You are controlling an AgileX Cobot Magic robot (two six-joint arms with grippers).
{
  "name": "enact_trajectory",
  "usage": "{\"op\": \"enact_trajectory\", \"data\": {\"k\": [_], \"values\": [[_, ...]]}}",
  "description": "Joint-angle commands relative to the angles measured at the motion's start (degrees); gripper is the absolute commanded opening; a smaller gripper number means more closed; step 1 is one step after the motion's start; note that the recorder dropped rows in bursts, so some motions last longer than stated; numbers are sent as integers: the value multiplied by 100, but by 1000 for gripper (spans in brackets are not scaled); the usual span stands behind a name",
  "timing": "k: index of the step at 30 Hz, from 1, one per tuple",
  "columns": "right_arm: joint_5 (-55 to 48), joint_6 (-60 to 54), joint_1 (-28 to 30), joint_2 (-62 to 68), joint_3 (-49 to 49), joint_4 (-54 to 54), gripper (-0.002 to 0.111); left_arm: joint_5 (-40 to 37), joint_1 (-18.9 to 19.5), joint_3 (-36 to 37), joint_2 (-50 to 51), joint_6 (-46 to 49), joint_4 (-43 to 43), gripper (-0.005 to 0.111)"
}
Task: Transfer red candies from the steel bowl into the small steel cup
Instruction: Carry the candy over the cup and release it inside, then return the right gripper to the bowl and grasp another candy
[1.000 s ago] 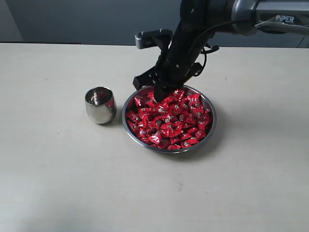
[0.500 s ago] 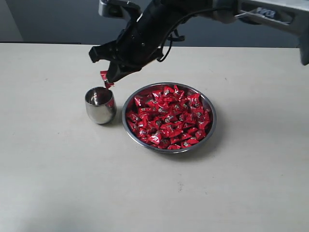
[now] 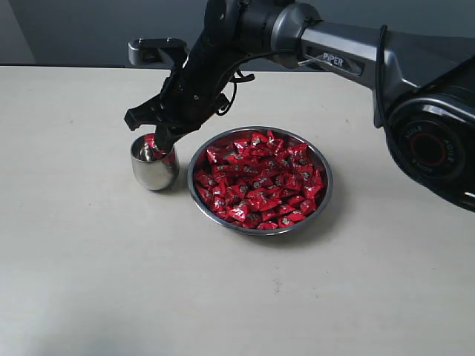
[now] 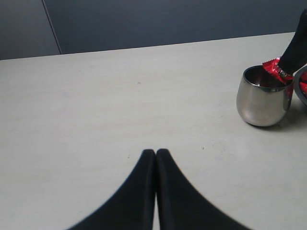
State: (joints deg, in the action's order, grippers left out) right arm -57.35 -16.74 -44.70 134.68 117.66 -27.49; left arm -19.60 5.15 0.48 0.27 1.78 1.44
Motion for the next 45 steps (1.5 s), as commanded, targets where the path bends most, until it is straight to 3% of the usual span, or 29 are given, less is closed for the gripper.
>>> {"op": "enact_trajectory", "data": {"k": [1, 6, 15, 24, 31, 34, 38, 45], "values": [[103, -33, 0, 14, 42, 66, 10, 34, -5, -48, -27, -9, 11, 0], [338, -21, 0, 23, 42, 66, 34, 34, -5, -48, -27, -9, 11, 0], [-45, 176, 0, -332, 165, 812, 34, 34, -5, -48, -27, -9, 11, 0], [-1261, 357, 263, -792, 142, 1409, 34, 34, -5, -48, -27, -9, 11, 0], [-1261, 367, 618, -801, 45, 1397, 34, 34, -5, -48, -27, -9, 11, 0], [-1261, 380, 767, -805, -438, 1397, 34, 34, -5, -48, -27, -9, 11, 0], [-890, 380, 778, -805, -934, 1219, 34, 34, -5, -48, -27, -9, 11, 0], [-724, 349, 730, -427, -952, 672, 34, 34, -5, -48, -27, -9, 11, 0]]}}
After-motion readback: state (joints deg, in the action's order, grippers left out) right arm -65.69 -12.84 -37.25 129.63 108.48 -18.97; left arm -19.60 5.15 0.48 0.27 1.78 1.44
